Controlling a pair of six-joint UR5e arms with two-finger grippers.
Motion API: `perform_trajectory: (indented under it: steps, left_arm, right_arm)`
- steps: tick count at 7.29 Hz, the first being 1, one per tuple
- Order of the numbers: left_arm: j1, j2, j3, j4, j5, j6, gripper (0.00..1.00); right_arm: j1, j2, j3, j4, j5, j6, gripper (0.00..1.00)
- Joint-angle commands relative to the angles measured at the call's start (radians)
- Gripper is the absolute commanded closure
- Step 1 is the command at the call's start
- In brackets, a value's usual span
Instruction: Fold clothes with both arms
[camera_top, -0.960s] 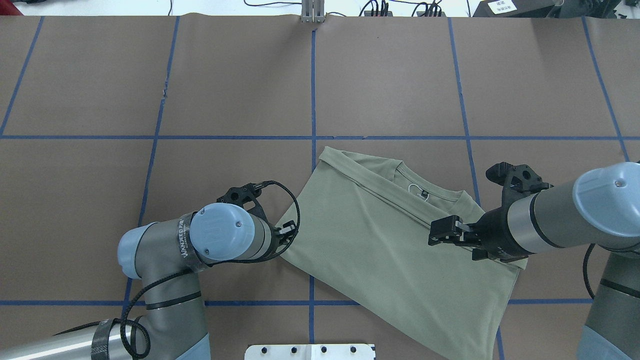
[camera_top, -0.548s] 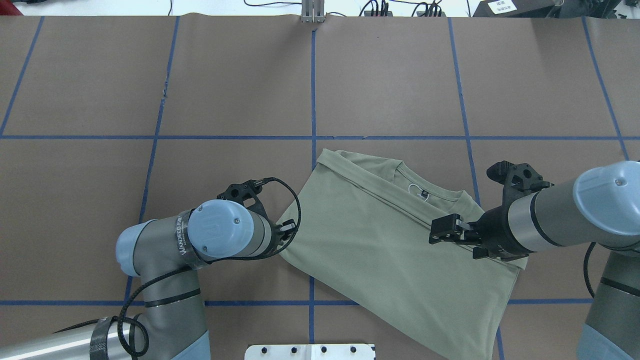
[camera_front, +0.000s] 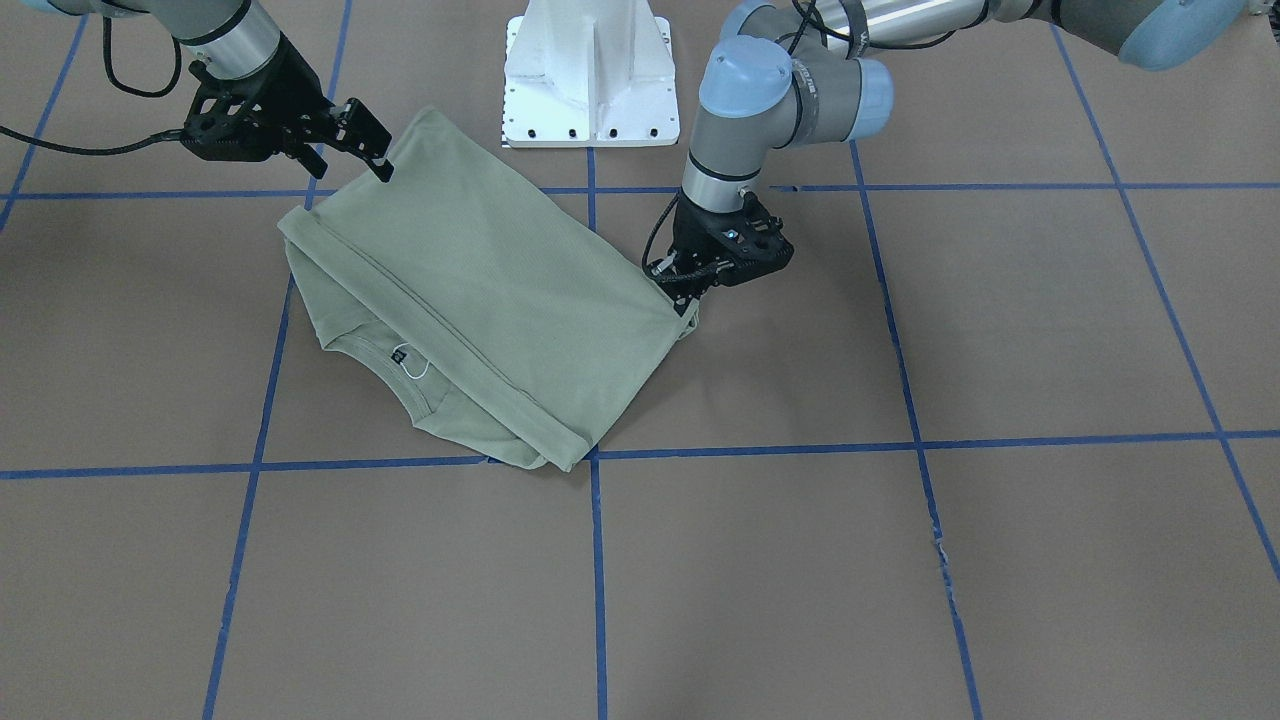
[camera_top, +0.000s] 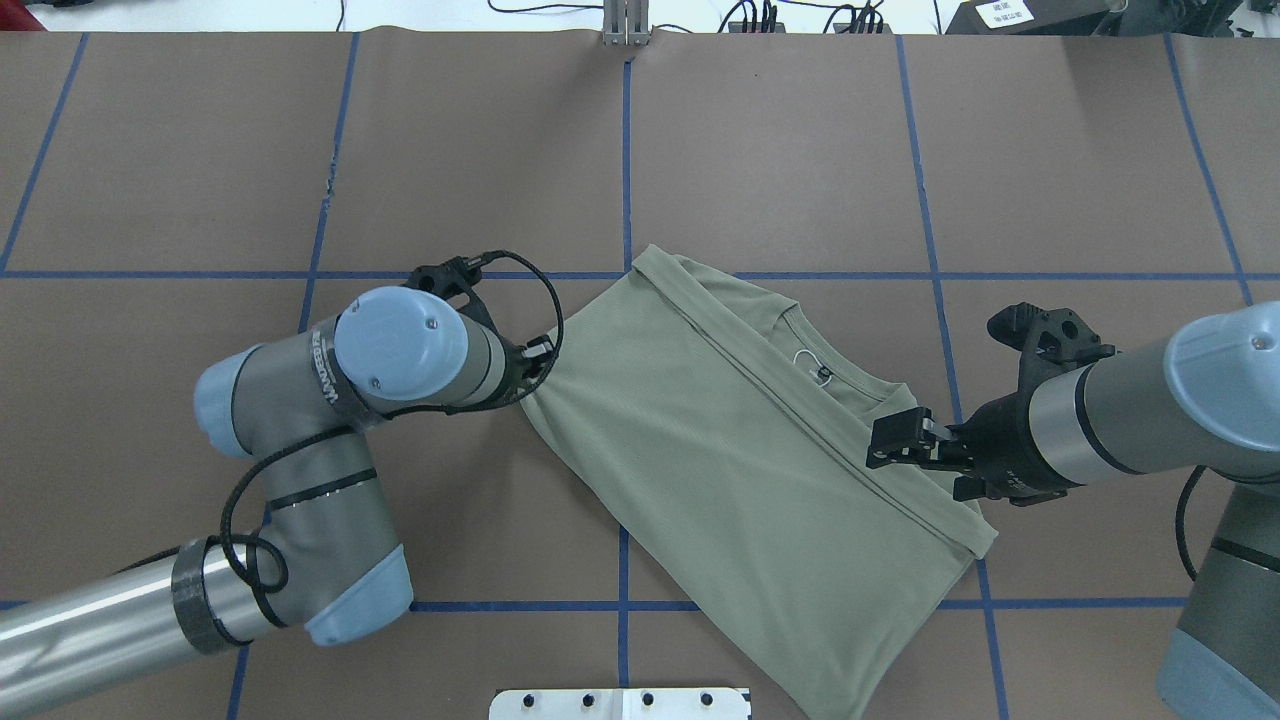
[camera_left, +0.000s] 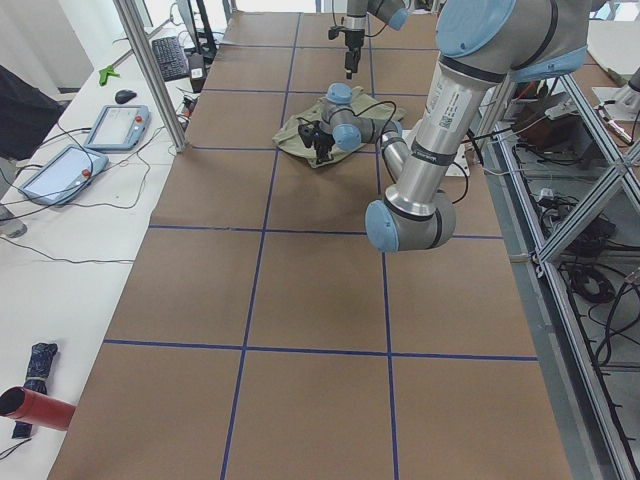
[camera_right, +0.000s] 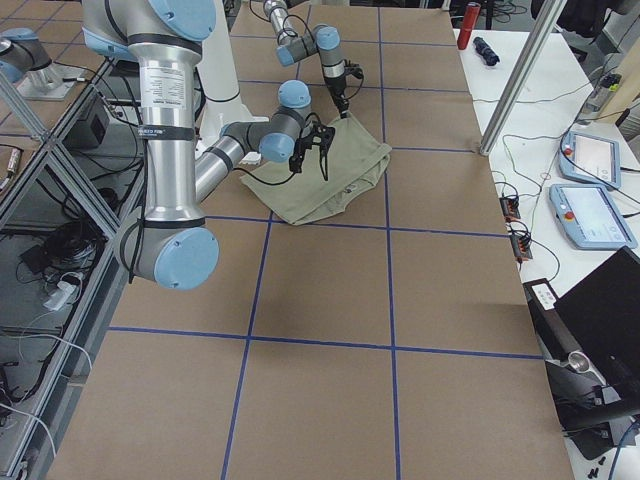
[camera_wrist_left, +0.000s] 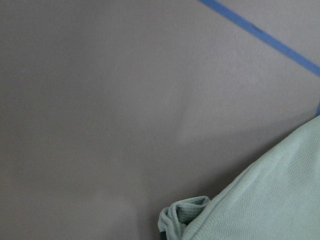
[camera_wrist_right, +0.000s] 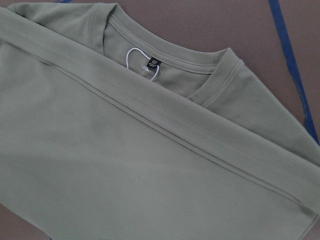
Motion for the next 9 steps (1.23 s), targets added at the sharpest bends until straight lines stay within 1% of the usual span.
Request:
perform_trajectory:
  steps: [1,3,4,5,6,7,8,9]
  left_arm:
    - [-0.102,-0.053,0.101,-0.019,0.001,0.108,1.00]
    - [-0.159,-0.117,0.206,-0.086,0.009,0.198,1.00]
    - [-0.169,-0.155,0.286,-0.158,0.065,0.229,1.00]
    - [-0.190,-0.201,0.384,-0.227,0.070,0.252,1.00]
    - [-0.209,-0.278,0.508,-0.287,0.071,0.268,1.00]
    - [-0.216,-0.330,0.596,-0.345,0.071,0.282,1.00]
    - [-0.216,-0.362,0.677,-0.432,0.079,0.285,1.00]
    - [-0.215,-0.426,0.790,-0.491,0.105,0.283,1.00]
  right_arm:
    - [0.015,0.000,0.000,-0.002,0.003,0.000,0.00]
    - [0.021,0.002,0.001,-0.001,0.001,0.000,0.00]
    - [0.021,0.009,-0.009,-0.001,0.000,0.000,0.00]
    - [0.023,0.021,-0.028,-0.001,0.000,0.002,0.00]
    - [0.021,0.023,-0.032,-0.001,-0.002,0.002,0.00]
    - [0.021,0.029,-0.034,-0.001,-0.003,0.002,0.00]
    - [0.021,0.032,-0.033,-0.001,-0.003,0.002,0.00]
    - [0.024,0.037,-0.032,-0.001,-0.003,0.002,0.00]
